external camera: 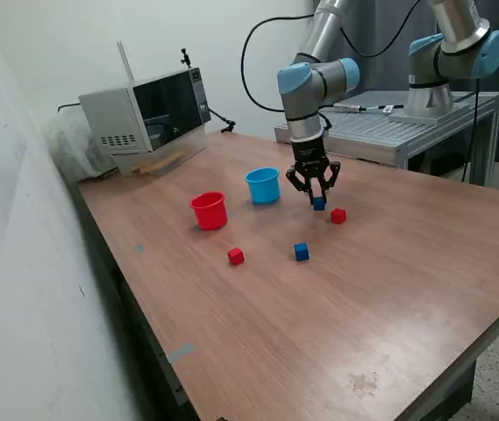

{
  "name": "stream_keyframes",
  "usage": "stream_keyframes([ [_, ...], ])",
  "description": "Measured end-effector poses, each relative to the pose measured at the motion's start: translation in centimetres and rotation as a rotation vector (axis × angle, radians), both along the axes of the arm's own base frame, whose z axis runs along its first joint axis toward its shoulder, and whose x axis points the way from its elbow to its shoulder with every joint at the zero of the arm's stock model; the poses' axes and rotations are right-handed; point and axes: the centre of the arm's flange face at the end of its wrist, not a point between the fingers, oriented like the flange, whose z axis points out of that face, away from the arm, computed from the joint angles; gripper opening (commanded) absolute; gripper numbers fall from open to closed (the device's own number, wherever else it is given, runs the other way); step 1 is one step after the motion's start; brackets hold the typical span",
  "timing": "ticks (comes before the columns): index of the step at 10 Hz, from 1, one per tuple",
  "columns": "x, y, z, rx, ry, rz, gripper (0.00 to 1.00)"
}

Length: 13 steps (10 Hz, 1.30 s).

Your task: Place red objects in the red bin, and blue objects in the blue bin.

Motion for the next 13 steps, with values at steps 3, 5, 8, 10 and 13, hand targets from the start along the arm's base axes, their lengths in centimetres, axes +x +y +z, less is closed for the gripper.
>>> stream_keyframes([
  [3, 0.3, 0.1, 5.6, 0.008, 0.075, -0.005, 0.00],
  [5, 1.4, 0.2, 11.0, 0.012, 0.123, -0.016, 0.00],
  [8, 2.1, 3.5, 14.6, 0.018, 0.156, -0.117, 0.00],
  [10, 1.9, 6.6, 15.0, 0.022, 0.161, -0.190, 0.00],
  [13, 0.8, 10.1, 13.6, 0.022, 0.142, -0.250, 0.00],
])
